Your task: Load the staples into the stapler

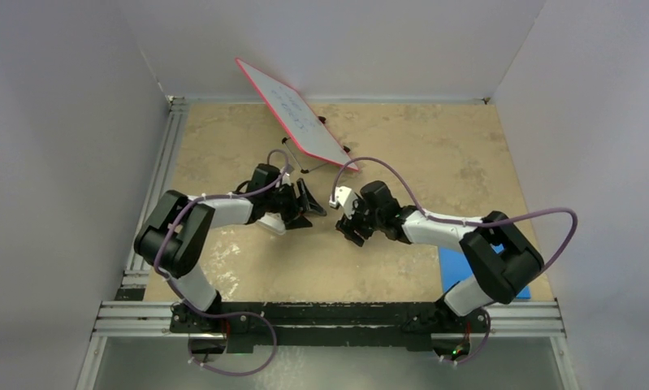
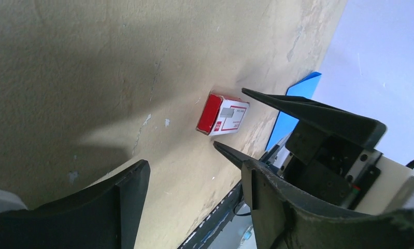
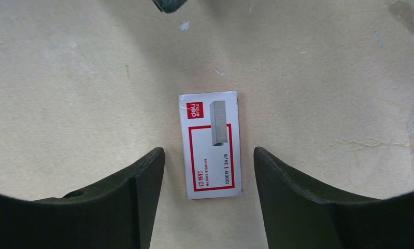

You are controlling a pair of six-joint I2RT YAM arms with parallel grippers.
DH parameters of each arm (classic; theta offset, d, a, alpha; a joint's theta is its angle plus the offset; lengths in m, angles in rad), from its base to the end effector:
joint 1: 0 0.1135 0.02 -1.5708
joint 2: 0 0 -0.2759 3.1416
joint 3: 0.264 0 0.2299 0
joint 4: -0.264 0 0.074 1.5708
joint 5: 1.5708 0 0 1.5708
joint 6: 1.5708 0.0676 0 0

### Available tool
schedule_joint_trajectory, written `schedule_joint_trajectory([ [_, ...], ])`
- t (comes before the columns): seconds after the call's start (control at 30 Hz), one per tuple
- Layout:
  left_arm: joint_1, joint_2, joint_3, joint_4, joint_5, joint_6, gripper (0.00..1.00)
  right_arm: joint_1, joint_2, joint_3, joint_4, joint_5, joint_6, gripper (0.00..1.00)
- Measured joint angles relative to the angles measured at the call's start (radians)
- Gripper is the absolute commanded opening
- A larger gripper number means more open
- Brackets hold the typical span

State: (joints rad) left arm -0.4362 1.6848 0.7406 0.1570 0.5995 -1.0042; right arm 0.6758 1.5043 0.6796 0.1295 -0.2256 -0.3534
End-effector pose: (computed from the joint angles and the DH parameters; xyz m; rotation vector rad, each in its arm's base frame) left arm 0.2755 -0.1705 0.1511 -0.4128 2.6078 -1.3221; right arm 0.2276 0.2018 0.1769 -1.2259 1.9229 0.4257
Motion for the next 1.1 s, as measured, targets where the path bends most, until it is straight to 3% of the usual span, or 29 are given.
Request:
schedule_joint_trajectory([
  [0.07, 0.0, 0.011, 0.009, 0.001, 0.007, -0.002, 0.63, 0.0, 0.026, 0.006, -0.001, 0.011, -0.004, 0.63],
  [0.27, 0.002, 0.051, 0.039, 0.016, 0.032, -0.007, 0.61, 0.0, 0.053, 0.026, -0.008, 0.021, -0.014, 0.41],
  [0.37, 0.002, 0.058, 0.04, 0.021, 0.042, -0.008, 0.57, 0.0, 0.074, 0.053, -0.029, 0.0, -0.026, 0.36],
  [0.57, 0.002, 0.065, 0.04, 0.055, 0.078, -0.009, 0.48, 0.0, 0.095, 0.079, -0.044, -0.023, -0.053, 0.36],
  [1.1, -0.059, 0.18, 0.04, 0.174, 0.159, -0.052, 0.39, 0.033, 0.092, 0.079, -0.057, -0.063, -0.079, 0.39],
])
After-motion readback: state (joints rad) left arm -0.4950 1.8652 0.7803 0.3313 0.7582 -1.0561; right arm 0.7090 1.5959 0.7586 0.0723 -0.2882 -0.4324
